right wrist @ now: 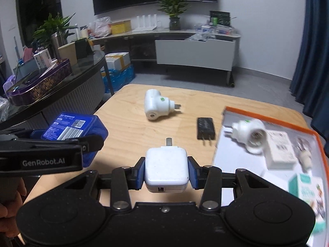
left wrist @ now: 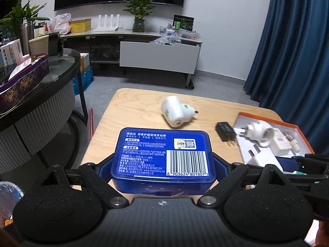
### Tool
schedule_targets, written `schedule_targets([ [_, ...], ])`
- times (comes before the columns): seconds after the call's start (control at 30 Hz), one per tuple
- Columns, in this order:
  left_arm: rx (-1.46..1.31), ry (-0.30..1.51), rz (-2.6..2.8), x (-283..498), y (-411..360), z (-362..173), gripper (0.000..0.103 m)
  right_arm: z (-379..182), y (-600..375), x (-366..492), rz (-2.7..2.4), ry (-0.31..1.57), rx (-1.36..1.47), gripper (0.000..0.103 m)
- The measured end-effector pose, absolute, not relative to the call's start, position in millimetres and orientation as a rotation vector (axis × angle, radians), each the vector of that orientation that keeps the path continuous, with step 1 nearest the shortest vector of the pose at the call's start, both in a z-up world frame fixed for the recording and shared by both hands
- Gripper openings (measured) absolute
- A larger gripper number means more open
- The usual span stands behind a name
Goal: Organize rigid objects
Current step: 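Lift blue case with left gripper while right gripper grasps white cube charger, then carry blue case with left gripper while right gripper carries cube charger over orange-rimmed box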
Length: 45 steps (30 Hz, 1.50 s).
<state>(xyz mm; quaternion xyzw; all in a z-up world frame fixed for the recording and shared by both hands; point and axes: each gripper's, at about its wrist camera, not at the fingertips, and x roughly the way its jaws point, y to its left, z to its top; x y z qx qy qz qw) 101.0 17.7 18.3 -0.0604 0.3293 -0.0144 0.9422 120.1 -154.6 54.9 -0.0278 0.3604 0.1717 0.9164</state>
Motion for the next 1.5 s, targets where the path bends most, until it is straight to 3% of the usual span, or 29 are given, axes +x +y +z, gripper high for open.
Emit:
schedule_targets([
  [0.57, -0.086, 0.634, -0.096, 62, -14, 29, 0.093, 63, -199, 51, 0.28, 0.72, -0.012, 0.051],
  [1.5, -0.05, 0.607, -0.147, 44, -39, 36, 0.093, 77, -241, 24, 0.198, 0.654, 0.044, 0.051],
])
